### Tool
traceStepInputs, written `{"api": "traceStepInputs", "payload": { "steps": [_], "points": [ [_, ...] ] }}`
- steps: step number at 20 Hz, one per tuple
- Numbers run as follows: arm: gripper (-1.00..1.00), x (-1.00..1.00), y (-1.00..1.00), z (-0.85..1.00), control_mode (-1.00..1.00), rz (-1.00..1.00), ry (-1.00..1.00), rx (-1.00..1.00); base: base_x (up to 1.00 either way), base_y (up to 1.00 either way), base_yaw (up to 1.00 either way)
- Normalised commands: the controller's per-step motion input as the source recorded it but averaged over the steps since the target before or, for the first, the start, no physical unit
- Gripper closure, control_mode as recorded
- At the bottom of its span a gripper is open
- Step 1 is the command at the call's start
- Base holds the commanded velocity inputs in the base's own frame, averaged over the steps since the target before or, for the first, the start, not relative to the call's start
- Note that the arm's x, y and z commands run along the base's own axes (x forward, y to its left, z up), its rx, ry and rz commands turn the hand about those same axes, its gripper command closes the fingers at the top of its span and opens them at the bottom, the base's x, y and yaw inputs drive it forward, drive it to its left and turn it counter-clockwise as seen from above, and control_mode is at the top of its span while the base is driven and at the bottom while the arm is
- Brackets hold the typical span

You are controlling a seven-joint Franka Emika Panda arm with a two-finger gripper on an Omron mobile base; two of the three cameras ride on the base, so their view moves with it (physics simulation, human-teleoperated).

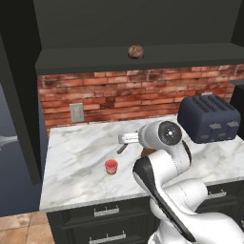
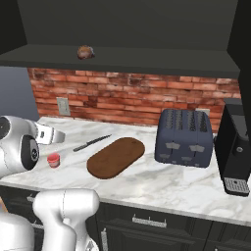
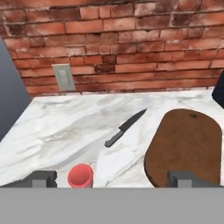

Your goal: Pick the bread, place it on the cutting board, pick the jam, place it on the counter, and close the cabinet.

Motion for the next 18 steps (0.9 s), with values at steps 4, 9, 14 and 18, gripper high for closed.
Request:
{"api": "traceStepInputs", "payload": {
  "steps": [4,9,14,18],
  "points": [
    [-1.0,-0.08,-0.11,0.33,-1.0,0.0,0.0,0.04,0.0,0.0,0.0],
    [-1.0,-0.09,-0.09,0.26,-1.0,0.0,-0.02,0.0,0.0,0.0,0.0],
    [-1.0,-0.09,-0.1,0.27,-1.0,0.0,-0.04,0.0,0.0,0.0,0.0],
    [-1.0,-0.11,-0.11,0.27,-1.0,0.0,-0.01,0.0,0.0,0.0,0.0]
  ]
}}
